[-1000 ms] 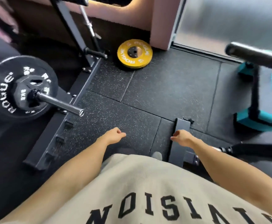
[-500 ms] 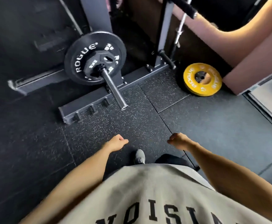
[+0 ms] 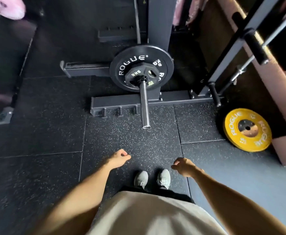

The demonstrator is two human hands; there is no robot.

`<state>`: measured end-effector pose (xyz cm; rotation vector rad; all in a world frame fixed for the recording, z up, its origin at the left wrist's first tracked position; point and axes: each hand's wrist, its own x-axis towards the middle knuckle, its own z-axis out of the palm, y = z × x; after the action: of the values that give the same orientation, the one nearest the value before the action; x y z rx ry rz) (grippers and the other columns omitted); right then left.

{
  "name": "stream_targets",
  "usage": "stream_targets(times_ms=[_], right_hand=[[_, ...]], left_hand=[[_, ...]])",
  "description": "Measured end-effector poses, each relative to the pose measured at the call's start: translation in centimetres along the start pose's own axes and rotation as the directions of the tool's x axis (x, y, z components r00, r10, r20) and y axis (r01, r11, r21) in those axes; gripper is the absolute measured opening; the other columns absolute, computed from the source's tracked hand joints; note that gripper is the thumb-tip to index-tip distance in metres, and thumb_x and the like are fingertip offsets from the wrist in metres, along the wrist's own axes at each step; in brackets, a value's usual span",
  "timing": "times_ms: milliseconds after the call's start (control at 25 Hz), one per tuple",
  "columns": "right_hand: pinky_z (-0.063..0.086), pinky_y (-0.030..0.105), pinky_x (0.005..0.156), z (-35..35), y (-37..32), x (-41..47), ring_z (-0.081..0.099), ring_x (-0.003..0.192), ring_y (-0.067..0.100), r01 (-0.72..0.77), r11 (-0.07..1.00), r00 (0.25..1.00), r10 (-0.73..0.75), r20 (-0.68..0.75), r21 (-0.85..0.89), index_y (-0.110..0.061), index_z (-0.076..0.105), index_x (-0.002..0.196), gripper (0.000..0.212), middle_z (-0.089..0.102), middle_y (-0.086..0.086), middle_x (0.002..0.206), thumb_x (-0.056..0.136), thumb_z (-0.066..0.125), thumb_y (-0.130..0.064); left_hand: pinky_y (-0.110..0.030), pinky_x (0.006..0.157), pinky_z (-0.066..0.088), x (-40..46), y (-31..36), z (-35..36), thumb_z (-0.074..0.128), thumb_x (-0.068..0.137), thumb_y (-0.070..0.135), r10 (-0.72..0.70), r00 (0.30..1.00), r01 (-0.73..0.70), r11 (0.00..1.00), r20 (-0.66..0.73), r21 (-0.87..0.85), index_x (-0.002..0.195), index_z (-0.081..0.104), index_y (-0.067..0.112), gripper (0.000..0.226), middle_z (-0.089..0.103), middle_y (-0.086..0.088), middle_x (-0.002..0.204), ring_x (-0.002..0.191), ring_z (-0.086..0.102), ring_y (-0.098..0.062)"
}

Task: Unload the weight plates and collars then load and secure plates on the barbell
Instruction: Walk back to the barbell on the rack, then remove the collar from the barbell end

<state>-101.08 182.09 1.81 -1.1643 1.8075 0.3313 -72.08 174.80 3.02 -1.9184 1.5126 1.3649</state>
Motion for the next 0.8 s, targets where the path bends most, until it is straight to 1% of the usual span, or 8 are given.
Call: stream_targets(times_ms=[80,200,280,320,400,480,560,800], right_hand=[[0.044,0.023,0.080,-2.0,-0.1,1.0,0.061,0.113,0.024,0.046,0.999,0.999,-0.046,-0.018,-0.025,-0.013,0.061,0.123,0.036,0.063,0.009,0.127,0.095,0.058,-0.035],[0.040,0.020,0.075,-6.0,-2.2,0.8,0.060,0.115,0.025,0.098,0.995,0.993,-0.098,-0.061,0.010,-0.009,0.059,0.127,0.038,0.061,0.010,0.129,0.097,0.056,-0.032],[0.041,0.021,0.080,-8.8,-4.1,0.4,0.058,0.119,0.026,0.139,0.989,0.983,-0.132,-0.127,0.048,-0.009,0.057,0.130,0.039,0.059,0.011,0.132,0.097,0.056,-0.029],[0.041,0.021,0.081,-9.9,-4.9,0.7,0.057,0.119,0.027,0.142,0.983,0.979,-0.123,-0.165,0.112,-0.010,0.058,0.129,0.039,0.060,0.011,0.131,0.094,0.059,-0.028],[0.040,0.022,0.080,-12.3,-7.2,0.9,0.058,0.117,0.028,0.179,0.968,0.959,-0.132,-0.249,0.175,-0.010,0.059,0.127,0.039,0.062,0.011,0.127,0.092,0.063,-0.028],[0.043,0.024,0.082,-14.6,-9.4,1.4,0.061,0.107,0.026,0.241,0.958,0.933,-0.185,-0.308,0.153,-0.011,0.060,0.124,0.037,0.063,0.011,0.124,0.091,0.063,-0.028],[0.045,0.024,0.082,-17.2,-11.6,1.9,0.061,0.101,0.021,0.307,0.945,0.896,-0.246,-0.369,0.114,-0.011,0.061,0.123,0.035,0.064,0.008,0.124,0.092,0.063,-0.028],[0.046,0.027,0.089,-26.4,-17.0,5.9,0.063,0.109,0.024,0.413,0.909,0.807,-0.336,-0.485,0.057,-0.010,0.065,0.118,0.031,0.067,0.009,0.121,0.091,0.063,-0.027]], left_hand=[[-0.029,0.071,0.038,-0.1,1.1,-0.3,0.050,0.098,0.047,0.013,0.998,-0.016,0.999,-0.057,-0.050,0.124,0.052,0.024,0.035,0.057,-0.001,0.115,0.090,0.053,-0.018],[-0.027,0.063,0.034,-0.5,3.3,-3.1,0.048,0.100,0.045,0.073,0.989,-0.083,0.994,-0.127,-0.077,0.125,0.049,0.022,0.034,0.052,0.001,0.102,0.077,0.050,-0.013],[-0.027,0.067,0.036,-0.3,4.5,-5.6,0.048,0.100,0.046,0.125,0.975,-0.143,0.986,-0.183,-0.090,0.129,0.049,0.023,0.037,0.053,0.001,0.106,0.084,0.053,-0.015],[-0.028,0.069,0.036,-0.2,5.1,-6.8,0.047,0.100,0.047,0.144,0.968,-0.167,0.981,-0.207,-0.095,0.130,0.049,0.024,0.037,0.054,0.000,0.108,0.086,0.054,-0.016],[-0.028,0.066,0.034,0.0,6.2,-9.7,0.047,0.100,0.047,0.184,0.947,-0.218,0.970,-0.263,-0.106,0.129,0.048,0.026,0.036,0.056,0.000,0.105,0.081,0.054,-0.016],[-0.029,0.066,0.036,0.4,7.3,-12.6,0.048,0.099,0.048,0.221,0.916,-0.275,0.954,-0.335,-0.122,0.127,0.050,0.026,0.036,0.059,0.000,0.104,0.076,0.056,-0.016],[-0.031,0.077,0.042,1.0,8.4,-15.4,0.051,0.097,0.049,0.250,0.883,-0.327,0.935,-0.397,-0.137,0.125,0.052,0.028,0.035,0.059,0.000,0.109,0.087,0.059,-0.018],[-0.033,0.084,0.048,4.9,12.8,-23.0,0.052,0.091,0.057,0.274,0.807,-0.386,0.915,-0.523,-0.117,0.113,0.054,0.039,0.029,0.066,0.003,0.105,0.087,0.063,-0.017]])
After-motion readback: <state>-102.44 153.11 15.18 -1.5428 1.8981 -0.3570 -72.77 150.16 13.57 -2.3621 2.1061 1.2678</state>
